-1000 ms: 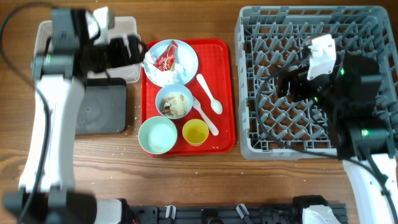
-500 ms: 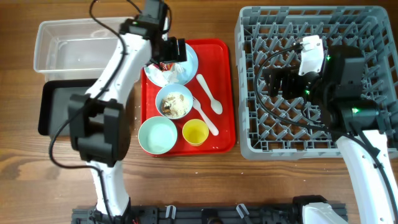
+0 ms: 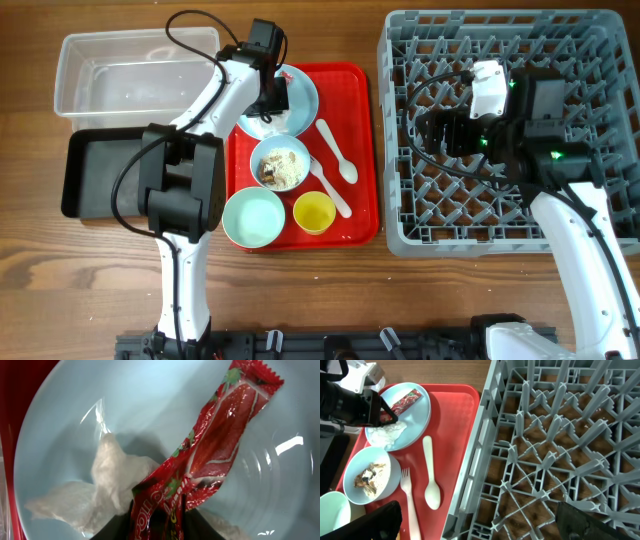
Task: Sort waste into correct bins and load items into the dishwasher rack
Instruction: 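Grasp the red wrapper and tissue with the left gripper, drop into clear bin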
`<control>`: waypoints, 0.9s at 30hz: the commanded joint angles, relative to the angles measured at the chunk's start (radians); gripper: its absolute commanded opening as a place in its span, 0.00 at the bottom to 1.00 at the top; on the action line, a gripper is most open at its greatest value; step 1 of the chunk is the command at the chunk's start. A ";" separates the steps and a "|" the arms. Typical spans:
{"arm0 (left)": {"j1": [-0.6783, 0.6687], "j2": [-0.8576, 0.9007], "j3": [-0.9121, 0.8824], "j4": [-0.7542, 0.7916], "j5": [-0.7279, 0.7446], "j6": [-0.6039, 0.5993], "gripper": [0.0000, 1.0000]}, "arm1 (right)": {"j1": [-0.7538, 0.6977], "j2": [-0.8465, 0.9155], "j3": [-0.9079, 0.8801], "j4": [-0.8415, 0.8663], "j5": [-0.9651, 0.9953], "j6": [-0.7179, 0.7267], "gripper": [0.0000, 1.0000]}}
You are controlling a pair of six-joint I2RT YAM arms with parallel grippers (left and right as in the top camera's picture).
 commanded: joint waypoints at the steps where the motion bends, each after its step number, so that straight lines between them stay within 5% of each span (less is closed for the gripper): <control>1: -0.007 0.031 0.016 0.002 -0.008 -0.003 0.04 | -0.003 0.013 0.021 0.001 -0.014 0.008 1.00; 10: 0.015 -0.182 0.091 0.007 0.021 -0.002 0.04 | -0.003 0.013 0.021 0.001 -0.014 0.009 1.00; 15: 0.132 -0.334 0.093 0.015 0.021 -0.014 0.04 | -0.003 0.013 0.021 0.002 -0.014 0.008 1.00; 24: 0.452 -0.197 0.067 0.091 0.011 -0.245 0.06 | -0.003 0.013 0.021 0.002 -0.014 0.034 1.00; 25: 0.455 -0.176 0.067 0.084 0.010 -0.245 0.21 | -0.003 0.013 0.021 0.002 -0.014 0.033 1.00; 27: 0.454 -0.164 0.067 0.071 0.010 -0.245 0.70 | -0.003 0.013 0.021 0.002 -0.014 0.034 1.00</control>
